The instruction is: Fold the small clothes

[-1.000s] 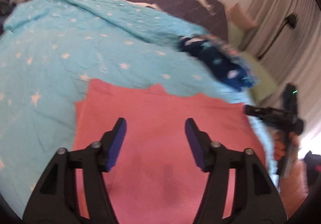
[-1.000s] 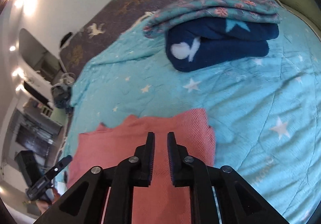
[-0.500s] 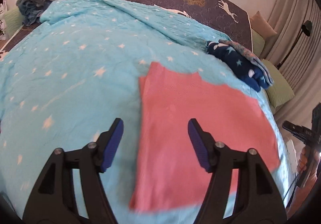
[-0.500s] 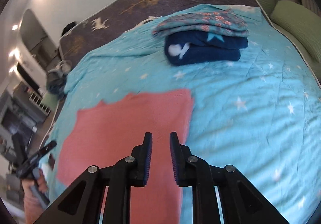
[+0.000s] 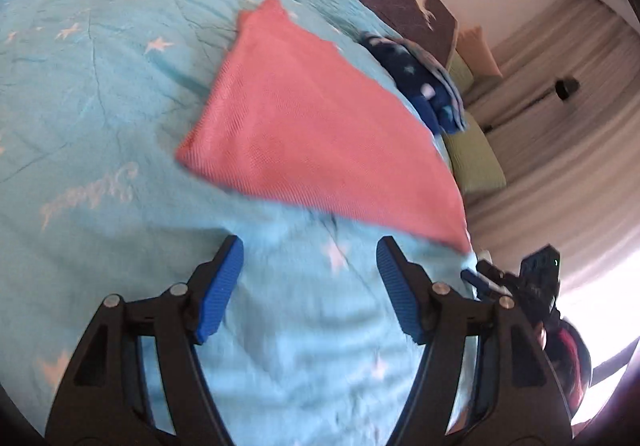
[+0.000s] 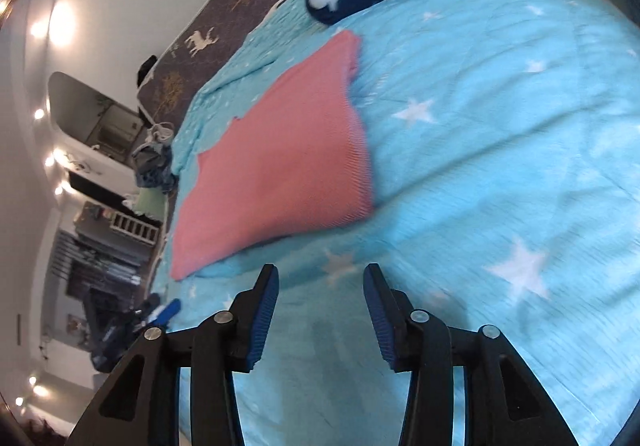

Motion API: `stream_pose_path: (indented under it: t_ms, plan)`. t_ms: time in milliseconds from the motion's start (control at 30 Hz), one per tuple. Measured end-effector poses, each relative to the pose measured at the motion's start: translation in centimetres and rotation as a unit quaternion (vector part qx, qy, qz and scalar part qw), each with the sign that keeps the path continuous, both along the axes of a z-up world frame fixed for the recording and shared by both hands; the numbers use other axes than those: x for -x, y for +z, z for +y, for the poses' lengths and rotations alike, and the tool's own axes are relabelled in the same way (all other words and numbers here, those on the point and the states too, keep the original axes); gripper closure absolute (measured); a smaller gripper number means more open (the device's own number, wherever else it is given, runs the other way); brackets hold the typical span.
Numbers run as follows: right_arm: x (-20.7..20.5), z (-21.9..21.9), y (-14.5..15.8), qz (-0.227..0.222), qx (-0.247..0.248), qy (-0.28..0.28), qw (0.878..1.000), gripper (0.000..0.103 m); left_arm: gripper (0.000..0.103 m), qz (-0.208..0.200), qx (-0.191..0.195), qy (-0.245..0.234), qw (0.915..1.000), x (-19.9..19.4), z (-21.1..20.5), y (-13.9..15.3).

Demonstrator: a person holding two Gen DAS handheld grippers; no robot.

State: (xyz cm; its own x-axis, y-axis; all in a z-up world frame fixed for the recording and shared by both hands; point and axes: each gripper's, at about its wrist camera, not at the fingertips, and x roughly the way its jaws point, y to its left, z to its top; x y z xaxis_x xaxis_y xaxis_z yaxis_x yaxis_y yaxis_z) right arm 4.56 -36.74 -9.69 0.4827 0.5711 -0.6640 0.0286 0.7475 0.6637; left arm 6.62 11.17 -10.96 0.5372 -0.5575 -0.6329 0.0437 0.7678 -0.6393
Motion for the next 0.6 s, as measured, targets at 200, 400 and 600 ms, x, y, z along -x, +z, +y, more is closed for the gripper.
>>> stream_pose_path:
  t_ms: [200, 400, 600]
  plan:
    - [-4.4, 0.6, -1.5, 0.011, -0.066, -0.069, 0.995, 0.046, 0.044, 0.007, 0.013, 0.085, 0.9963, -4.0, 1.0, -0.3]
    - [-5.1, -0.6, -2.0, 0.017, -0.115, -0.132, 0.984, 0.098, 0.098, 0.006, 0.066, 0.142, 0.9877, -4.0, 2.8, -0.9]
    - [-3.0, -1.5, 0.1, 0.003, -0.152, -0.123, 0.981, 0.099, 0.099, -0.049, 0.074, 0.115, 0.9894, -0.7, 3.1, 2.7]
